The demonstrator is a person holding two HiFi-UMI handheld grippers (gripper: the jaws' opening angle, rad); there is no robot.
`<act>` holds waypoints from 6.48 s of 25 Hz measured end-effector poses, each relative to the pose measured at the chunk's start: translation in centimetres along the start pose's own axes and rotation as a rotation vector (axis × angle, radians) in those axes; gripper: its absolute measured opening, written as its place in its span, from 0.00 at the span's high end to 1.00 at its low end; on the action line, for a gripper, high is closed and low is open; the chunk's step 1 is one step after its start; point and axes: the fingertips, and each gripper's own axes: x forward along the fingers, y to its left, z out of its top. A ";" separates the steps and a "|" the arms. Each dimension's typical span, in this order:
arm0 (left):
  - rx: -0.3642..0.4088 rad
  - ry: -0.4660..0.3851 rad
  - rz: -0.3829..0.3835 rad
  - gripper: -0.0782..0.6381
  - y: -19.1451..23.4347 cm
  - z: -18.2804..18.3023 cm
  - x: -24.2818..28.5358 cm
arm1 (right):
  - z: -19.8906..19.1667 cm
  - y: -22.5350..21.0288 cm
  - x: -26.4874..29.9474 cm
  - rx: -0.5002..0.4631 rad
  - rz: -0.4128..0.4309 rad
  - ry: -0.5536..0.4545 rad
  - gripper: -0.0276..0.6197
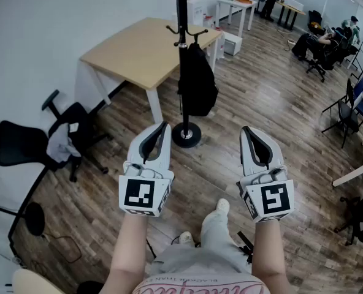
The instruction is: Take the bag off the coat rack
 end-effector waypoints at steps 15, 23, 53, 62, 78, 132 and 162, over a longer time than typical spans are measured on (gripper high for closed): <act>-0.025 0.039 0.029 0.88 -0.9 -1.5 5.2 | -1.2 -4.4 3.6 0.022 0.088 -0.027 0.96; -0.034 0.064 0.069 0.88 -2.0 -2.9 13.9 | -3.5 -12.2 9.3 0.039 0.132 -0.037 0.96; -0.075 0.123 0.146 0.87 -1.0 -9.5 32.9 | -11.4 -25.7 21.4 0.106 0.160 -0.017 0.96; -0.109 0.148 0.179 0.84 1.0 -12.9 40.8 | -14.7 -30.6 28.9 0.121 0.196 0.009 0.96; -0.169 0.241 0.286 0.68 6.1 -20.3 49.5 | -20.7 -33.0 44.5 0.193 0.404 0.069 0.96; -0.193 0.388 1.241 0.54 6.2 -26.1 49.9 | -28.4 -24.1 60.1 0.098 1.534 0.021 0.56; -0.382 0.554 1.284 0.52 7.9 -37.7 47.1 | -40.6 -12.2 60.7 -0.229 1.693 0.263 0.47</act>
